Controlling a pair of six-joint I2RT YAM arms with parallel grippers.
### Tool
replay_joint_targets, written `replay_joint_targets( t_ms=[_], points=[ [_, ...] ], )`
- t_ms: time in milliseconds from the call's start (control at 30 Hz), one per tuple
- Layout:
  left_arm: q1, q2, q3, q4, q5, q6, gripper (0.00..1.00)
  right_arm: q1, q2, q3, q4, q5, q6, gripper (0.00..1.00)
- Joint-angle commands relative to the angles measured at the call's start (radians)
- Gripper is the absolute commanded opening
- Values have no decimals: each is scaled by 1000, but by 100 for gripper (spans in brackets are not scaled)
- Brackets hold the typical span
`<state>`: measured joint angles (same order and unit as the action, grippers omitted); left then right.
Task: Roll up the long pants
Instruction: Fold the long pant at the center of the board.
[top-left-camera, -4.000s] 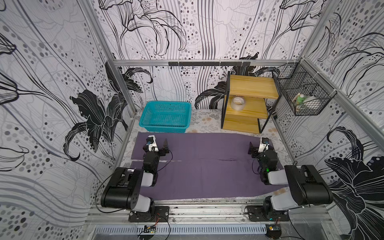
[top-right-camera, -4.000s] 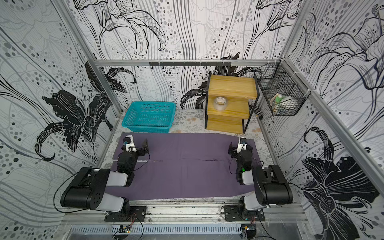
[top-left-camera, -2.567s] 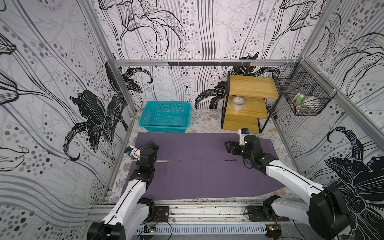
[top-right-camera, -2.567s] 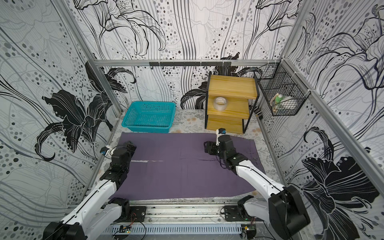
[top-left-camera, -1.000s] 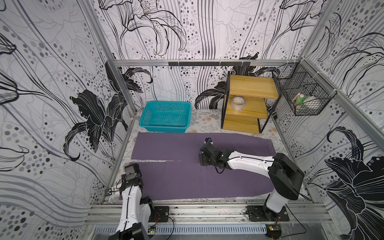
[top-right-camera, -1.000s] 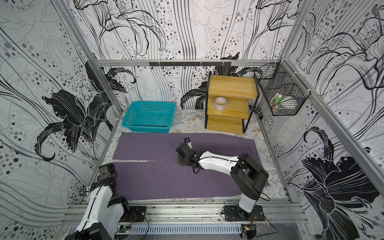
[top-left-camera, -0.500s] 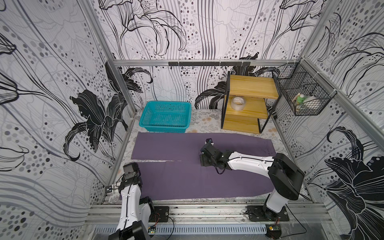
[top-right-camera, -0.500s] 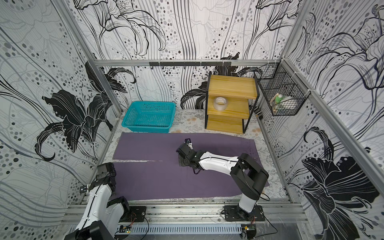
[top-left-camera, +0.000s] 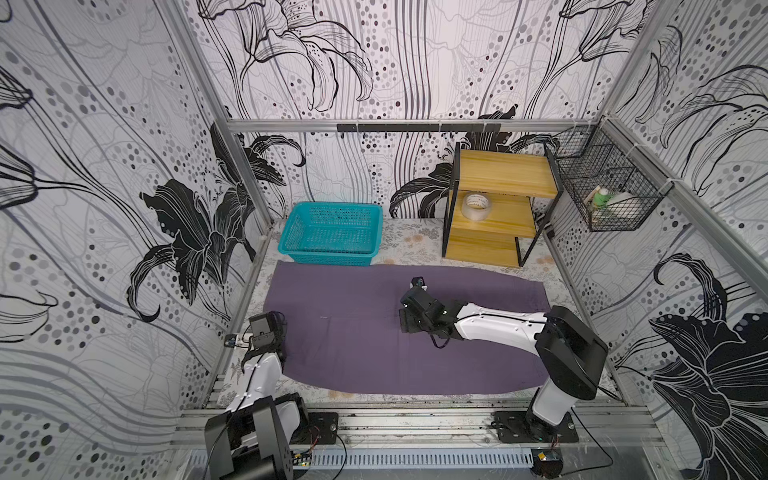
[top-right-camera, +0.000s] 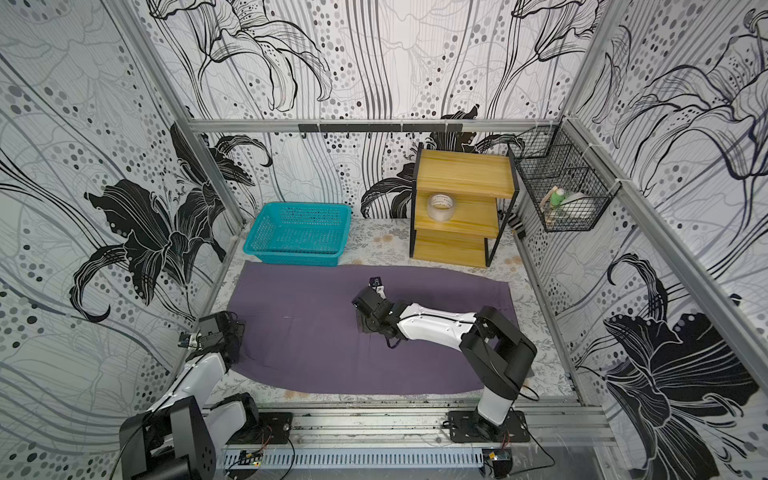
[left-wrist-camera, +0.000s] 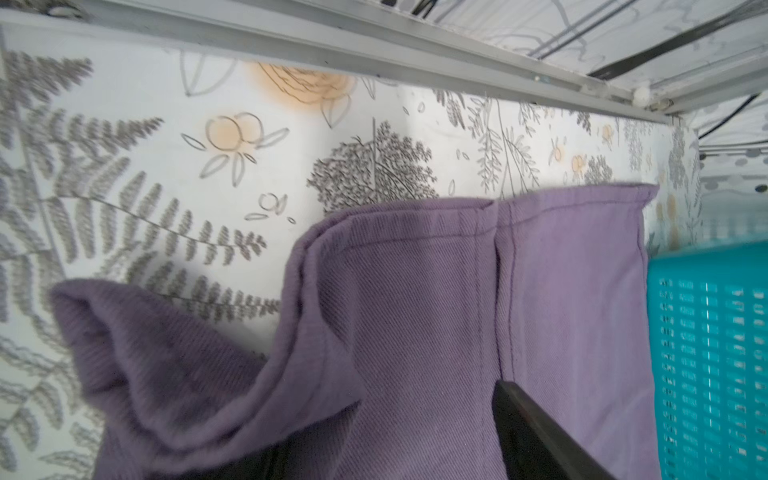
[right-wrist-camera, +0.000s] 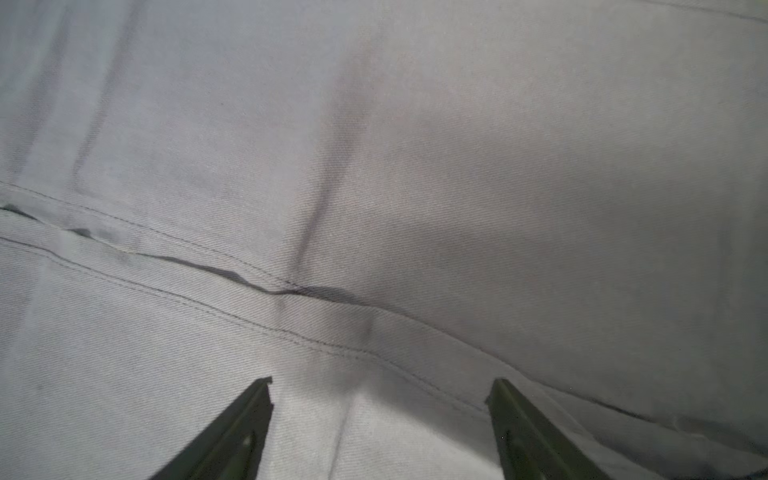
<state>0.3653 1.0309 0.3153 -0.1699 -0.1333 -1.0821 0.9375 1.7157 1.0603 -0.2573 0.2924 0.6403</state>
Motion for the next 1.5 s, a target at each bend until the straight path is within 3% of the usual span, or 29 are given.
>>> replay_joint_targets(
  t_ms=[0, 167, 267, 467, 633, 867, 1033, 1167, 1267, 1467],
  points=[
    [-6, -50, 48, -148, -65, -13, 81, 4, 16, 30, -2, -1, 13, 85],
    [-5, -217, 110, -450, -318, -134, 81, 4, 5, 21, -1, 2, 12, 85],
    [-5, -298, 126, -547, -373, -178, 81, 4, 10, 20, 0, -1, 9, 86],
    [-46, -295, 89, -600, -245, -189, 73, 3, 22, 17, 12, -10, 9, 85],
    [-65, -272, 41, -606, -208, -244, 74, 4, 18, 9, 22, -22, 16, 85],
    [-81, -226, 47, -636, -233, -280, 84, 4, 17, 6, 18, -17, 23, 85],
    [-89, -176, 45, -649, -266, -321, 97, 4, 20, 6, 17, -17, 27, 86],
    [-89, -119, 53, -640, -292, -331, 100, 4, 14, 1, 16, -13, 27, 85],
    [-89, -111, 56, -627, -308, -333, 92, 4, 11, -4, 16, -7, 27, 85],
    [-88, -129, 45, -561, -323, -277, 55, 4, 4, -11, 7, 10, 29, 86]
  ],
)
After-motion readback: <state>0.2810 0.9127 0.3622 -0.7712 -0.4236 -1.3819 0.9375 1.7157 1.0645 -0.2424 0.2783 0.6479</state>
